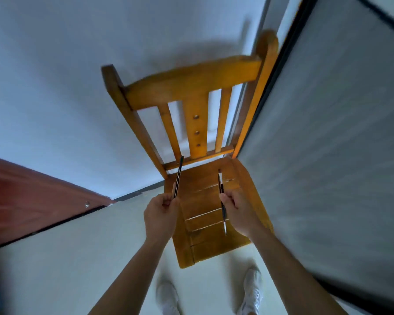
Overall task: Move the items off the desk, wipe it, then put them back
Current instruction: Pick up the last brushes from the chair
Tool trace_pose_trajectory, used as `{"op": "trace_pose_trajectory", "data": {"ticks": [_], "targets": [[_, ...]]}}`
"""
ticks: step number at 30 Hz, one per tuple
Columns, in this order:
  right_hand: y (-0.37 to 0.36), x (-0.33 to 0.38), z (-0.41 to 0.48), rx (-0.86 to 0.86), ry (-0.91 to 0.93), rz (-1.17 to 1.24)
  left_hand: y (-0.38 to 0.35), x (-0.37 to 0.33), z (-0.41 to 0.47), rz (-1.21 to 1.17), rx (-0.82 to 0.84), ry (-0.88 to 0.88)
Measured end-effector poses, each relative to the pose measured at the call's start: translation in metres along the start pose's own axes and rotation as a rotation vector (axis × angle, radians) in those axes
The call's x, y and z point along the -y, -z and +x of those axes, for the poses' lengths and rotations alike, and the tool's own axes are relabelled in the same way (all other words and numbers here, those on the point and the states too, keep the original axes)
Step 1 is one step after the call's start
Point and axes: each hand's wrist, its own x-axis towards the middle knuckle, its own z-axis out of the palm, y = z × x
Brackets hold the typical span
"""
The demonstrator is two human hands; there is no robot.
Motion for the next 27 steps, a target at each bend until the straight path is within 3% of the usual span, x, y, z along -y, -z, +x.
{"op": "trace_pose_trajectory", "data": {"ticks": [5,10,19,27], "targets": [[0.041,0.118,-0.048,-0.079,0.186,-0.025,0.103,-0.093,-0.039,-0.054,-0.149,-0.14],[0.06,0.205,-0.09,-0.072,0.407,0.161,0.177,-0.136,-0.1,-0.186,-0.333,-0.203],[0.013,0.275,-0.164,0.454,0.494,0.307,0.253,-0.112,-0.234,-0.339,-0.757,-0.04],[-0.111,0.33,-0.311,0.783,0.69,0.158,0.352,-0.013,-0.403,-0.484,-1.17,0.115]]}}
